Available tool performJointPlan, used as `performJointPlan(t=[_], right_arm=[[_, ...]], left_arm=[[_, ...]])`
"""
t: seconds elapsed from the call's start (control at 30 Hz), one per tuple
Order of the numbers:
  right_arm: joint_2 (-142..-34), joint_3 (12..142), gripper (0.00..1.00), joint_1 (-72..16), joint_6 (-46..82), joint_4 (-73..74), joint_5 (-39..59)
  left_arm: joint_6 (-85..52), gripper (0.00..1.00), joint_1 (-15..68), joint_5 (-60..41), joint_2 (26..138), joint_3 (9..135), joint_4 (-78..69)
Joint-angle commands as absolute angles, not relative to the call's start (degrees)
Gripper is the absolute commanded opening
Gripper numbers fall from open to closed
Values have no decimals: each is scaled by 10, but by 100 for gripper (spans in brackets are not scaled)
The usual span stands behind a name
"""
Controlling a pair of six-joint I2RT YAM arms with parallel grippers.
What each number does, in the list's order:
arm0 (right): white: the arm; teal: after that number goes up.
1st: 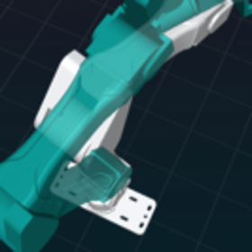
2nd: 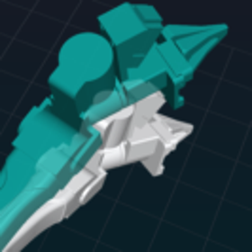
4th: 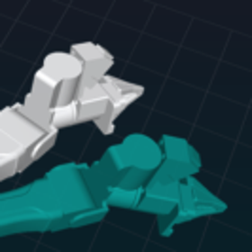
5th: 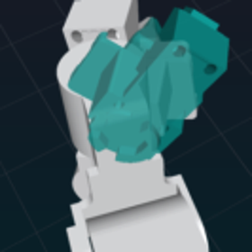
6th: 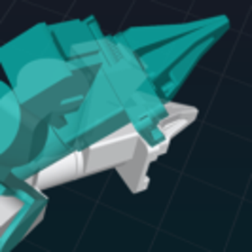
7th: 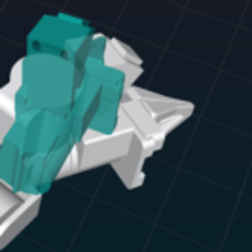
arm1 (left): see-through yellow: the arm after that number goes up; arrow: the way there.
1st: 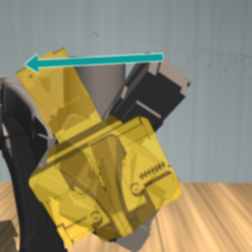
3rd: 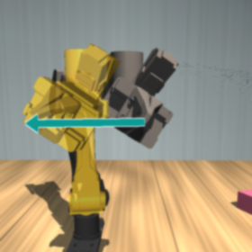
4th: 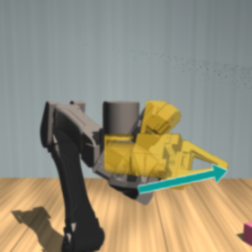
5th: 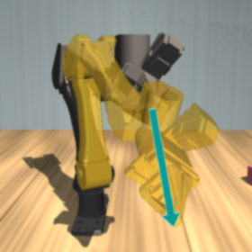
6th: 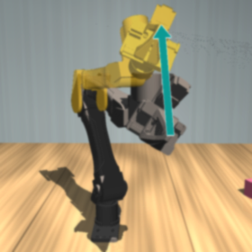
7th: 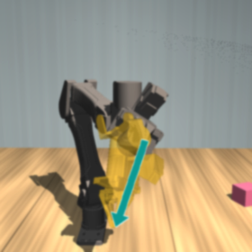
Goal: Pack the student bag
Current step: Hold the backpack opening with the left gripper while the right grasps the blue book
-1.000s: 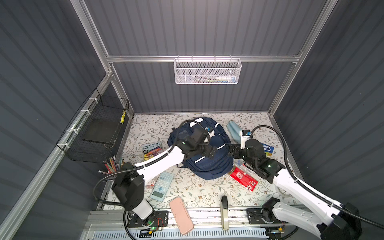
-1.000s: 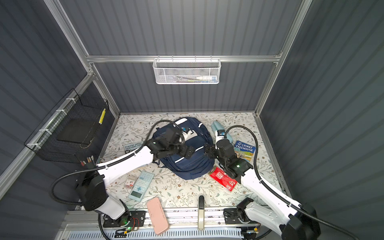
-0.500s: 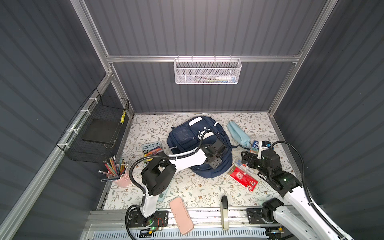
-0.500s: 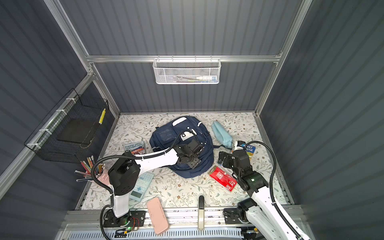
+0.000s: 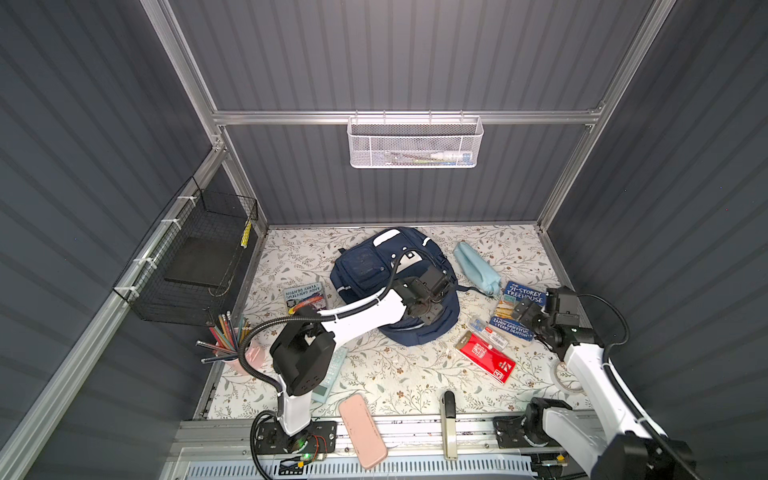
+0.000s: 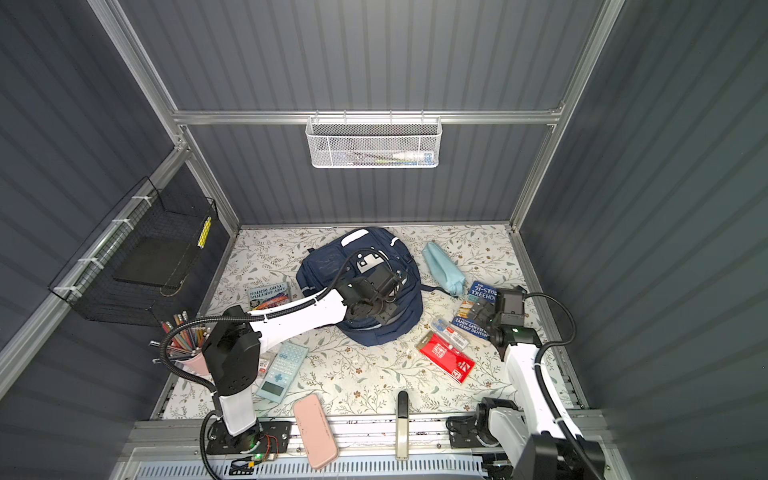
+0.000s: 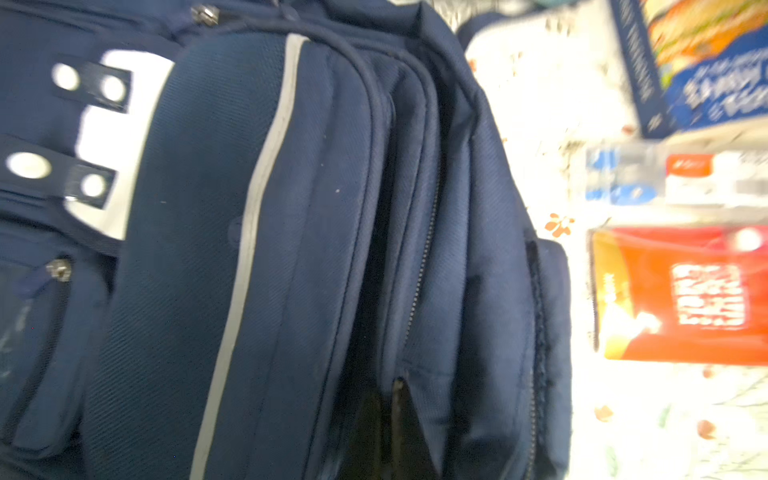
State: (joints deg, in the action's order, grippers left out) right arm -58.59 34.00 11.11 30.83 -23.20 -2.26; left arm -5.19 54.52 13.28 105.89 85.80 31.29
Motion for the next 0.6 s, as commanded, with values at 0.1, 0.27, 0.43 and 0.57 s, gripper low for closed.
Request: performJointPlan(t=[0.1, 0.27, 0.43, 0.57], right_arm=[[-666, 363, 99, 180, 267, -228, 26], [-724, 388, 99, 195, 258, -226, 32], [-786, 409, 96, 210, 250, -177, 90], [-826, 413, 90, 221, 264, -155, 153]], left_arm=[[-71, 0, 543, 114, 1016, 897, 310], [-82, 0, 541, 100, 1011, 900, 304], [-91, 0, 539, 94, 998, 890, 296], [-104, 0, 534, 97, 984, 876, 290]])
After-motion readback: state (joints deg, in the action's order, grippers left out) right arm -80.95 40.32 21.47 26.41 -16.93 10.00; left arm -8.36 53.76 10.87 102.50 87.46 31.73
